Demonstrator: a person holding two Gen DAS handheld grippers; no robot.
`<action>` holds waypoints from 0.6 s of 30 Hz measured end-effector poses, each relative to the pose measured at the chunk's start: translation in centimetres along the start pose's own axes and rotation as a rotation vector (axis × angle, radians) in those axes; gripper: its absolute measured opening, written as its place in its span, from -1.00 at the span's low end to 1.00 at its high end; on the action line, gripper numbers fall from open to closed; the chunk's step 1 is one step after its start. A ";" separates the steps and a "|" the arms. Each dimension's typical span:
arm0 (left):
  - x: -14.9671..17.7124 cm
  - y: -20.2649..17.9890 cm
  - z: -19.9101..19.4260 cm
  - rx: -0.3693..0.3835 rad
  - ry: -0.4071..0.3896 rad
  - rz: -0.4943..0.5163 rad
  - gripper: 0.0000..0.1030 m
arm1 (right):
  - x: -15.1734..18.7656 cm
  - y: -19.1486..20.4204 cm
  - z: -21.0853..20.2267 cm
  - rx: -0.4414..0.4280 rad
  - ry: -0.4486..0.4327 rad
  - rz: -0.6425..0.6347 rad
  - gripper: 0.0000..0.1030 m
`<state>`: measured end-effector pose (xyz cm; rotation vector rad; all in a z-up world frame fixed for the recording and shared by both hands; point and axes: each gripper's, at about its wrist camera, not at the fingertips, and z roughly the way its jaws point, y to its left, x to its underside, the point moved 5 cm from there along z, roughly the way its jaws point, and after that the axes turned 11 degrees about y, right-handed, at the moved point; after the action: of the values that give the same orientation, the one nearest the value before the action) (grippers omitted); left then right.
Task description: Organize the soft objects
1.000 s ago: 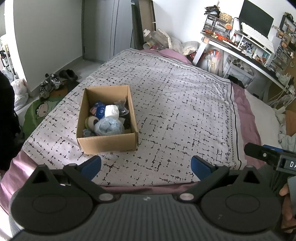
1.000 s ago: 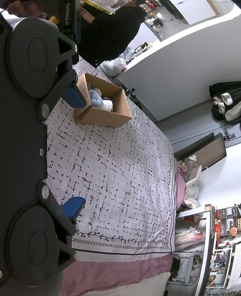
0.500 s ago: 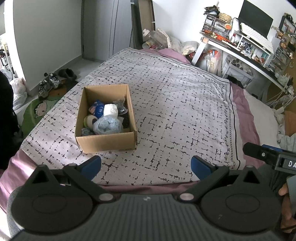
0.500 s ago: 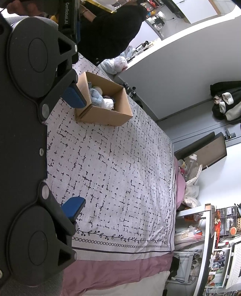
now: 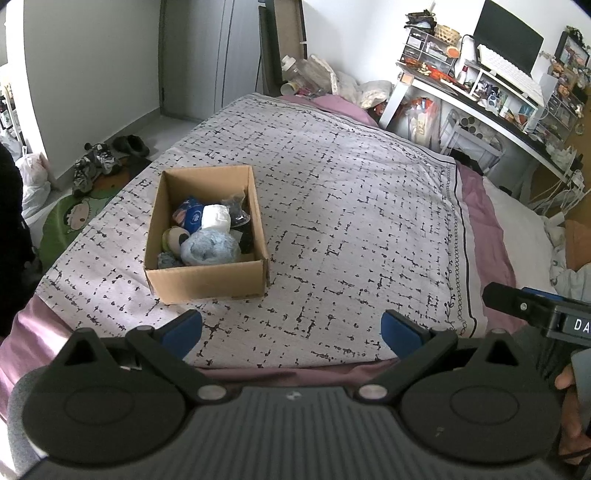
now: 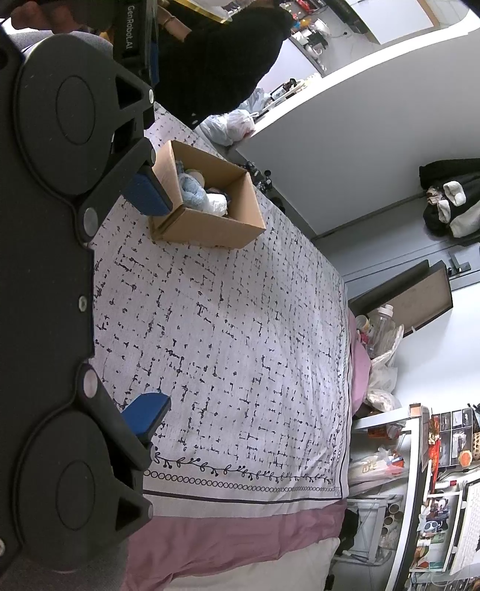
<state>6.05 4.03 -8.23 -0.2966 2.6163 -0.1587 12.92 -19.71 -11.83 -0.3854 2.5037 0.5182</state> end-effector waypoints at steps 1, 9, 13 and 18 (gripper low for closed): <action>0.0 0.0 0.0 0.000 0.000 -0.001 0.99 | 0.0 0.0 0.0 0.001 0.000 0.000 1.00; 0.0 0.2 0.3 0.006 0.002 -0.013 0.99 | 0.1 -0.1 0.1 0.006 0.003 0.001 1.00; 0.0 0.3 0.4 0.009 0.002 -0.010 0.99 | 0.1 -0.1 0.1 0.007 0.004 0.004 1.00; 0.1 0.4 0.6 0.015 0.005 -0.014 0.99 | 0.1 -0.2 0.1 0.013 0.006 0.003 1.00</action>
<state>6.21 4.34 -8.85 -0.3099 2.6172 -0.1847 12.95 -19.90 -12.03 -0.3792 2.5124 0.5018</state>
